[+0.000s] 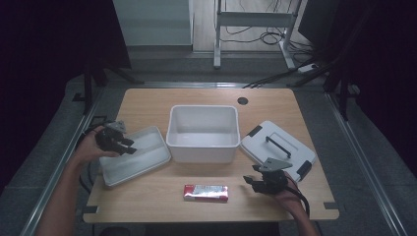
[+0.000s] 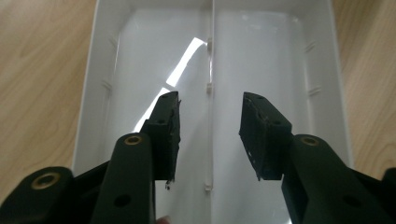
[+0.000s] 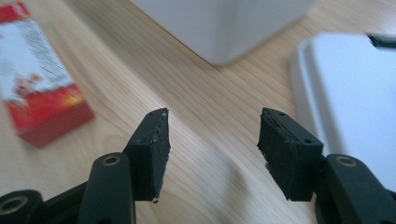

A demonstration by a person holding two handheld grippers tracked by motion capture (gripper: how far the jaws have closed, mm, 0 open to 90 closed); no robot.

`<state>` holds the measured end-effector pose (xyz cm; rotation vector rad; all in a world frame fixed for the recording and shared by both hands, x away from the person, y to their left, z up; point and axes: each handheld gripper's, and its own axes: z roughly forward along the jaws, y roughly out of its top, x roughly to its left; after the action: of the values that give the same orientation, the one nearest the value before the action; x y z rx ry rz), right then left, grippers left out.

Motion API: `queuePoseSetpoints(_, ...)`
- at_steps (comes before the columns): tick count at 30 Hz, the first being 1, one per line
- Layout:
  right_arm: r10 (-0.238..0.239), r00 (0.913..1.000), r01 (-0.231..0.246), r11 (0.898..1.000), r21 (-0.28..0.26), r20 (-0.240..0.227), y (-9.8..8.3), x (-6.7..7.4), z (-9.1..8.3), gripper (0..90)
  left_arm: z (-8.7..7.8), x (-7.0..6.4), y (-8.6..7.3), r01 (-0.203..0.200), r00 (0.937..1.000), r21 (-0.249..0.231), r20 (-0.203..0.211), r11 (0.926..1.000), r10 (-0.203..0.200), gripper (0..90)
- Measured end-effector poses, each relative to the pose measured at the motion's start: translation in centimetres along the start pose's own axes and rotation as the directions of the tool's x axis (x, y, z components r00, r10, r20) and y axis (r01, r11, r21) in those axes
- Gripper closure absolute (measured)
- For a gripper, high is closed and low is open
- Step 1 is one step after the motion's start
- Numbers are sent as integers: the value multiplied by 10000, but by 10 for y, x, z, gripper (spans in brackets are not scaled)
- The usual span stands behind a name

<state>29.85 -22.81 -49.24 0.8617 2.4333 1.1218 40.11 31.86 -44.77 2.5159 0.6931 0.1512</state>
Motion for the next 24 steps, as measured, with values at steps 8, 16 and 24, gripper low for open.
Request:
queuePoseSetpoints(8,-1707,9660,1856,9807,615,-1940,43,27,2,430,-1,-4,2,3,10000,87,-37,10000,-2,493)
queuePoseSetpoints(16,-2454,9012,3032,9459,1153,-3572,75,56,30,448,3,-2,6,0,9999,165,-169,9999,2,460)
queuePoseSetpoints(24,-2888,8636,3915,9006,1889,-4132,81,78,58,446,6,-3,8,-102,9990,111,-424,9999,107,456)
